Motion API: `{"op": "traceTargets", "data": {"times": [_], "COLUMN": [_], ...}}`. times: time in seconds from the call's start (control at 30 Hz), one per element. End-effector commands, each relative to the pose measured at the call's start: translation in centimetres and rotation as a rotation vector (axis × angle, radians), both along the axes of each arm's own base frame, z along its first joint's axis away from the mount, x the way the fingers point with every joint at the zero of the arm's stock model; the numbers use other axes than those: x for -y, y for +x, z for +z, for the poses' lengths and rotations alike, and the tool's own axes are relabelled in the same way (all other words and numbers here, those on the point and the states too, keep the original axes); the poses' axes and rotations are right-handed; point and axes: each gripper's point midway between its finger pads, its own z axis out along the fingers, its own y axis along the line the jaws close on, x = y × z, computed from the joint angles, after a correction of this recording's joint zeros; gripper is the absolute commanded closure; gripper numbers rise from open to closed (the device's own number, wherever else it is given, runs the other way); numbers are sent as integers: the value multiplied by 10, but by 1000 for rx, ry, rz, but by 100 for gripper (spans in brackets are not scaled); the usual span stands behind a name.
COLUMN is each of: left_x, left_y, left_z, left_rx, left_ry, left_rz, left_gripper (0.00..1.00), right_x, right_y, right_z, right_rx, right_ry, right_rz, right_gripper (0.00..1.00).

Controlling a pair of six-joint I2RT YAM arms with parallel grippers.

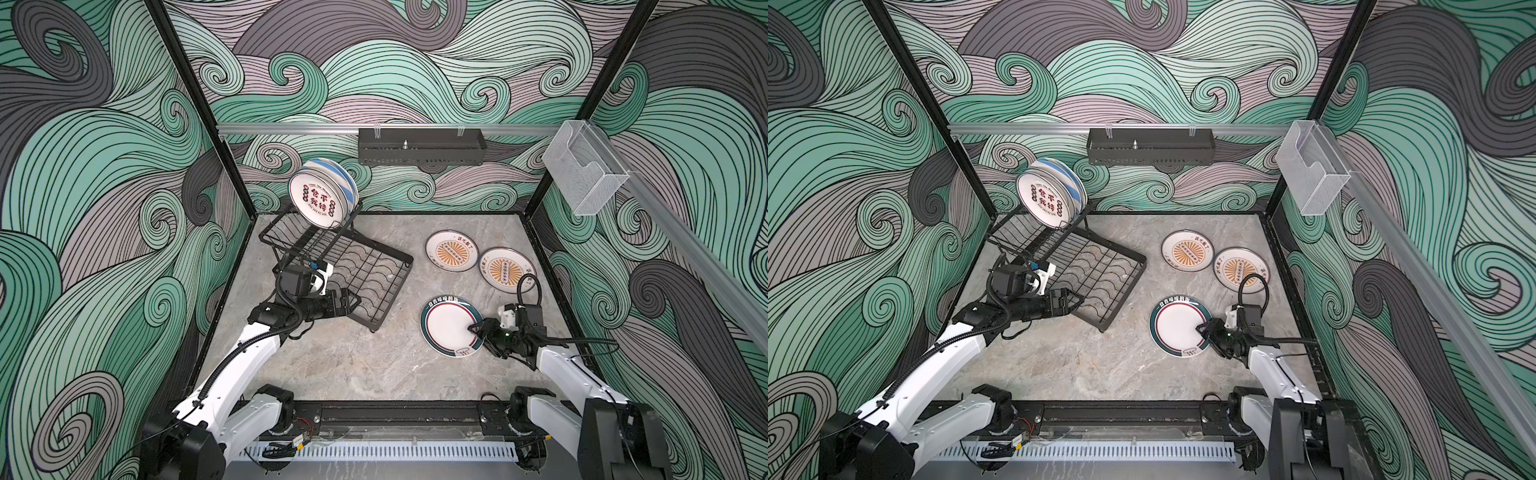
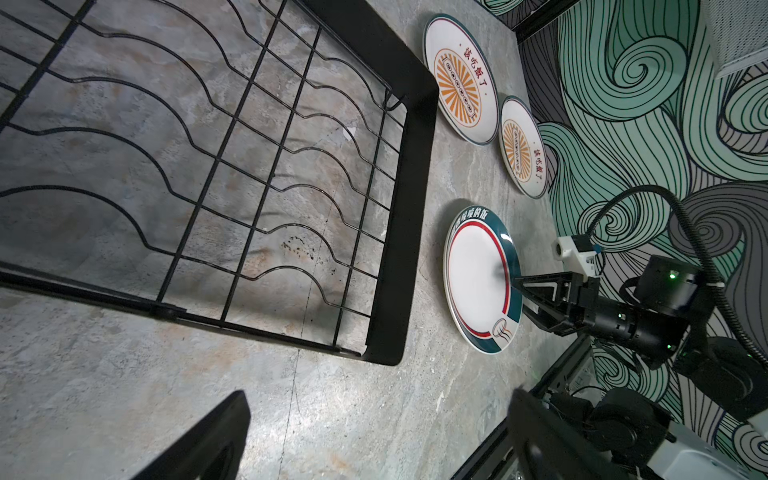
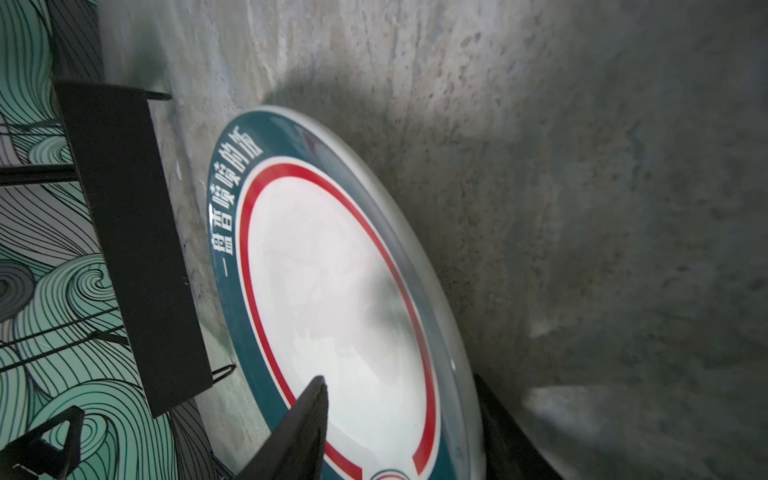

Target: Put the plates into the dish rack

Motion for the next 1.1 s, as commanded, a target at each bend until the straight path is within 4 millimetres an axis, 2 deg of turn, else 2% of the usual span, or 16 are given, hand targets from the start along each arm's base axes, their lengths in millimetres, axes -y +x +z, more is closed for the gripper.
{"op": "traceTargets", "data": {"times": [0.0,0.17,0.23,0.6,0.83,1.07], "left_x": [0,0,-1,-2,-9,-23], "left_y": [1,1,1,0,1,-1], "left_z": [5,4,3,5,4,9], "left_rx": [12,9,6,13,16,31], "left_ry": [15,19,20,24,48,114], "left_rz": [-7,-5,-2,2,36,78], "left_gripper": [1,1,2,1,1,1], "right_x": [2,4,5,5,4,2], "right_y": [-13,-13,-13,-2,9,26], "right_z": [-18,-17,-17,-10,10,57], "right_rx": [-64,-49,-47,-14,40,168], "right_ry": [16,7,4,6,2,-38], "right_rz": [-44,-63,-66,-61,-29,58], "right_gripper": [52,69,71,100,100,100]}}
